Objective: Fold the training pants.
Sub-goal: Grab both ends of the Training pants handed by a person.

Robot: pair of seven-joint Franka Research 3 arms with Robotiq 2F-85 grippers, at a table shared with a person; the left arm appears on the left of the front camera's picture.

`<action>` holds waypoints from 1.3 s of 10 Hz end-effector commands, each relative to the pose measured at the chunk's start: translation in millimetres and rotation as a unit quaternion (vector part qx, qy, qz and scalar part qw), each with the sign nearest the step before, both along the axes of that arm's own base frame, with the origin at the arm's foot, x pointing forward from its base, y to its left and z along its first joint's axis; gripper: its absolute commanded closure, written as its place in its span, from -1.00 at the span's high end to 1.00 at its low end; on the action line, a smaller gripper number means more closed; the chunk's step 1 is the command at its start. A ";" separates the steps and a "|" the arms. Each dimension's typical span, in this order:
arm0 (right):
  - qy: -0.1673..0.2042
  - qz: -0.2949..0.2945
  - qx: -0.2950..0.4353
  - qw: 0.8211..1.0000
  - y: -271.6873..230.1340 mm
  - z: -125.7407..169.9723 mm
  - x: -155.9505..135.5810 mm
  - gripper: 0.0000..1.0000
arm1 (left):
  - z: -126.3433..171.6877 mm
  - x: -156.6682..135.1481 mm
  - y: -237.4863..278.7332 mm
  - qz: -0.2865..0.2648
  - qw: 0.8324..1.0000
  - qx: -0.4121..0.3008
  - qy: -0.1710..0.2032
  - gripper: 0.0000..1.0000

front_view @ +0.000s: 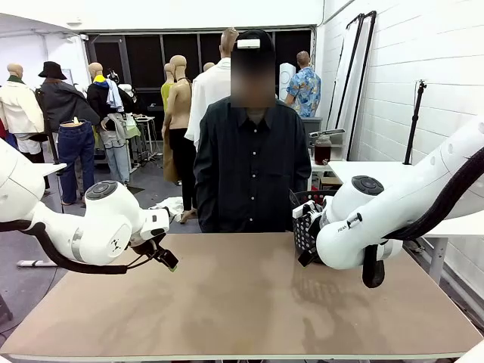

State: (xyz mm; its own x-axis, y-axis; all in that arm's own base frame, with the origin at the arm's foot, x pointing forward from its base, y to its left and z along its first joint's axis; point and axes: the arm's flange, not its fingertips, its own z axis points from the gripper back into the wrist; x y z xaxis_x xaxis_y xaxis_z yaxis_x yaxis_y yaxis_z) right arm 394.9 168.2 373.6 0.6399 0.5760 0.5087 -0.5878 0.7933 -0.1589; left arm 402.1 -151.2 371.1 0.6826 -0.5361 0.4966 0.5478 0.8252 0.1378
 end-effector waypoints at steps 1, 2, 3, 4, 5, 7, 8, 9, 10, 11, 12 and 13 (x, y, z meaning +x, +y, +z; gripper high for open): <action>0.000 0.000 0.000 1.000 -0.1 0.0 0.0 1.00 | 0.0 0.3 0.7 0.001 1.000 0.000 0.000 1.00; 0.000 0.000 0.000 1.000 -0.1 0.0 0.0 1.00 | 0.0 0.3 0.7 0.001 1.000 0.000 0.000 1.00; 0.000 0.000 0.000 1.000 -0.1 0.0 0.0 1.00 | 0.0 0.3 0.7 0.001 1.000 0.000 0.000 1.00; 0.000 0.000 0.000 1.000 -0.1 0.0 0.0 1.00 | 0.0 0.3 0.7 0.001 1.000 0.000 0.000 1.00; 0.000 0.000 0.000 1.000 -0.1 0.0 0.0 1.00 | 0.0 0.3 0.7 0.001 1.000 0.000 0.000 1.00; 0.000 0.000 0.000 1.000 -0.1 0.0 0.0 1.00 | 0.0 0.3 0.7 0.001 1.000 0.000 0.000 1.00; 0.000 0.000 0.000 1.000 -0.1 0.0 0.0 1.00 | 0.0 0.3 0.7 0.001 1.000 0.000 0.000 1.00; 0.000 0.000 0.000 1.000 -0.1 0.0 0.0 1.00 | 0.0 0.3 0.7 0.001 1.000 0.000 0.000 1.00; 0.000 0.000 0.000 1.000 -0.1 0.0 0.0 1.00 | 0.0 0.3 0.7 0.001 1.000 0.000 0.000 1.00; 0.000 0.000 0.000 1.000 -0.1 0.0 0.0 1.00 | 0.0 0.3 0.7 0.001 1.000 0.000 0.000 1.00; 0.000 0.000 0.000 1.000 -0.1 0.0 0.0 1.00 | 0.0 0.3 0.7 0.001 1.000 0.000 0.000 1.00; 0.000 0.000 0.000 1.000 -0.1 0.0 0.0 1.00 | 0.0 0.3 0.7 0.001 1.000 0.000 0.000 1.00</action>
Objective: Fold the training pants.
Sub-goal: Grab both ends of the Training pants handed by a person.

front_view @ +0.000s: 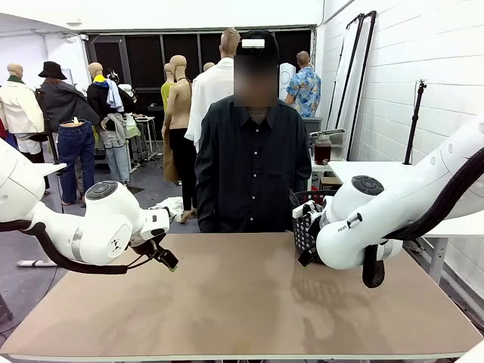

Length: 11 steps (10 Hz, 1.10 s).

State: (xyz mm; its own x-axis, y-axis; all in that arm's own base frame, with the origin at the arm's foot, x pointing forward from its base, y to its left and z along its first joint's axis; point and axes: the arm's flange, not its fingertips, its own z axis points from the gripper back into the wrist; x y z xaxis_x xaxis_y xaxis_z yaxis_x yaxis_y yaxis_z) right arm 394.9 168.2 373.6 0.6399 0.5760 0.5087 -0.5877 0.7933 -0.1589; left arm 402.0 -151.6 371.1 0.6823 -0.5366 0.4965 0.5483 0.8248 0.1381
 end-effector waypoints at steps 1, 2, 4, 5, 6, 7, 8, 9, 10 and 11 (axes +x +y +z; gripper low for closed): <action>0.000 0.000 0.000 1.000 -0.1 0.0 0.0 1.00 | 0.0 0.4 1.1 0.001 1.000 0.000 0.000 1.00; 0.000 0.000 0.000 1.000 0.0 0.0 0.0 1.00 | 0.0 0.0 0.0 0.000 1.000 0.000 0.000 1.00; -0.002 -0.018 0.006 1.000 -3.8 14.6 -1.3 1.00 | 18.5 -1.8 -5.1 -0.001 1.000 0.005 0.006 1.00; 0.001 -0.017 0.010 1.000 -5.3 25.0 -2.3 1.00 | 30.2 -2.2 -6.9 0.003 1.000 0.010 0.002 1.00; -0.004 -0.015 0.017 1.000 -5.7 35.7 -4.2 1.00 | 43.1 -4.7 -6.5 0.004 1.000 0.008 -0.001 1.00; -0.005 -0.015 0.019 1.000 -5.7 46.5 -8.5 1.00 | 55.3 -9.3 -6.1 0.008 1.000 0.004 0.001 1.00; -0.010 -0.010 0.022 1.000 -4.6 59.6 -12.9 1.00 | 68.8 -14.3 -7.3 0.009 1.000 -0.007 0.004 1.00; -0.012 -0.004 0.031 0.999 -3.8 71.9 -16.4 1.00 | 81.5 -18.0 -8.8 0.012 1.000 -0.013 0.001 1.00; -0.021 -0.003 0.036 0.999 -2.8 83.9 -18.7 1.00 | 94.9 -20.6 -9.4 0.009 1.000 -0.020 -0.005 1.00; -0.031 -0.002 0.036 0.999 -2.1 96.3 -23.2 1.00 | 106.6 -25.1 -9.0 0.007 0.999 -0.029 -0.015 1.00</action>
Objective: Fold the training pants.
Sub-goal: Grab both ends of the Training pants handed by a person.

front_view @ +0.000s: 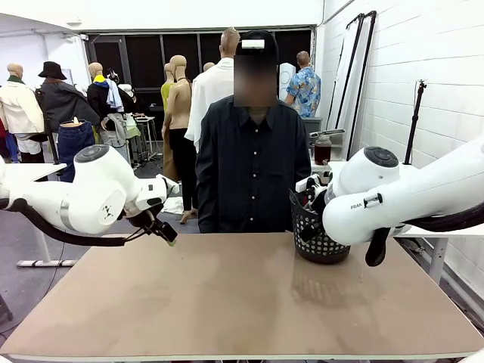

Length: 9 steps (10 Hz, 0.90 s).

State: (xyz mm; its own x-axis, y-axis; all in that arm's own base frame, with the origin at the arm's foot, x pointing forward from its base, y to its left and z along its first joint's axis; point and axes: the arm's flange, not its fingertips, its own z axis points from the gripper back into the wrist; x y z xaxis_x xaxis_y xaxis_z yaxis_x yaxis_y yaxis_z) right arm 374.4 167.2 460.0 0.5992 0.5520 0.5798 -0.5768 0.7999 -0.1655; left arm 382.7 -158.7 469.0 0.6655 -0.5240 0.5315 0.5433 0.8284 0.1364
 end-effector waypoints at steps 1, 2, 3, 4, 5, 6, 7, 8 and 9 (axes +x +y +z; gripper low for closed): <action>-0.008 -0.001 0.016 1.000 -0.2 22.9 -9.4 1.00 | 21.0 -11.2 -1.2 0.006 1.000 -0.022 -0.005 1.00; -0.022 -0.002 0.017 1.000 -1.0 34.6 -13.9 1.00 | 29.1 -13.1 -1.0 0.006 1.000 -0.026 -0.007 1.00; -0.039 -0.001 0.016 0.999 -0.8 45.7 -17.5 1.00 | 36.0 -15.0 -1.4 0.007 1.000 -0.024 -0.008 1.00; -0.052 -0.007 0.015 0.999 -1.6 55.6 -19.7 1.00 | 41.6 -18.0 -2.8 0.008 1.000 -0.016 -0.013 1.00; -0.060 -0.011 0.012 0.998 -1.8 63.0 -21.6 1.00 | 47.4 -21.6 -5.0 0.006 1.000 -0.005 -0.018 1.00; -0.068 -0.017 0.011 0.997 -2.0 70.0 -24.0 1.00 | 54.3 -26.4 -7.1 0.006 1.000 0.001 -0.023 1.00; -0.073 -0.022 0.007 0.997 -2.8 75.2 -25.6 1.00 | 60.4 -30.5 -9.8 0.009 1.000 0.008 -0.027 1.00; -0.074 -0.024 0.004 0.997 -3.3 79.0 -25.2 1.00 | 66.2 -32.2 -10.8 0.014 0.999 0.015 -0.030 1.00; -0.071 -0.025 0.000 0.997 -3.3 81.7 -26.4 1.00 | 71.8 -35.7 -12.2 0.016 0.999 0.022 -0.032 1.00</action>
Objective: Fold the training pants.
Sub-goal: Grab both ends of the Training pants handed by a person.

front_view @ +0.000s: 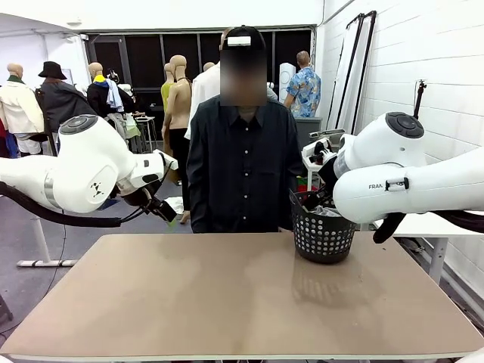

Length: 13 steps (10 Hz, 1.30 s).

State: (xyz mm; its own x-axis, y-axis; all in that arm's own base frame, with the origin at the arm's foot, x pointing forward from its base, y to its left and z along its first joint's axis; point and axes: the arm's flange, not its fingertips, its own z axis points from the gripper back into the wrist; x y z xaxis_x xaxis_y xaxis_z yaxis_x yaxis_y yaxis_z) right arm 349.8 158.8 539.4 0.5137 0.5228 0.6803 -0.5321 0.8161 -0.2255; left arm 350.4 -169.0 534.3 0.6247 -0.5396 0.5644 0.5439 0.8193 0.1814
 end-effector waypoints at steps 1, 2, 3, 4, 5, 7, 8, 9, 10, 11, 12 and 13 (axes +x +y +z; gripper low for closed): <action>0.011 -0.018 -0.017 1.000 5.3 3.7 -3.0 1.00 | 11.1 -6.5 -2.0 0.025 0.999 0.020 -0.006 1.00; 0.017 -0.018 -0.021 0.999 4.6 3.7 -4.5 1.00 | 13.9 -9.6 -2.1 0.028 0.999 0.023 -0.008 1.00; 0.019 -0.018 -0.023 0.999 3.7 5.4 -5.7 1.00 | 14.9 -11.2 -2.1 0.031 0.999 0.023 -0.009 1.00; 0.021 -0.019 -0.025 0.999 2.4 7.7 -6.5 1.00 | 14.8 -11.9 -2.5 0.035 0.999 0.023 -0.009 1.00; 0.025 -0.019 -0.020 0.999 2.1 7.5 -6.1 1.00 | 13.2 -8.7 -1.1 0.047 0.998 0.028 -0.012 1.00; 0.023 -0.005 -0.014 1.000 -0.6 2.7 -5.6 1.00 | 15.4 -9.2 0.1 0.012 1.000 0.014 -0.009 1.00; 0.023 -0.005 -0.014 1.000 -0.6 2.7 -5.6 1.00 | 15.4 -9.2 0.1 0.012 1.000 0.014 -0.009 1.00; 0.023 -0.005 -0.014 1.000 -0.6 2.7 -5.6 1.00 | 15.4 -9.2 0.1 0.012 1.000 0.014 -0.009 1.00; 0.023 -0.005 -0.014 1.000 -0.6 2.7 -5.6 1.00 | 15.4 -9.2 0.1 0.012 1.000 0.014 -0.009 1.00; 0.023 -0.005 -0.014 1.000 -0.6 2.7 -5.6 1.00 | 15.4 -9.2 0.1 0.012 1.000 0.014 -0.009 1.00; 0.023 -0.005 -0.014 1.000 -0.6 2.7 -5.6 1.00 | 15.4 -9.2 0.1 0.012 1.000 0.014 -0.009 1.00; 0.023 -0.005 -0.014 1.000 -0.6 2.7 -5.6 1.00 | 15.4 -9.2 0.1 0.012 1.000 0.014 -0.009 1.00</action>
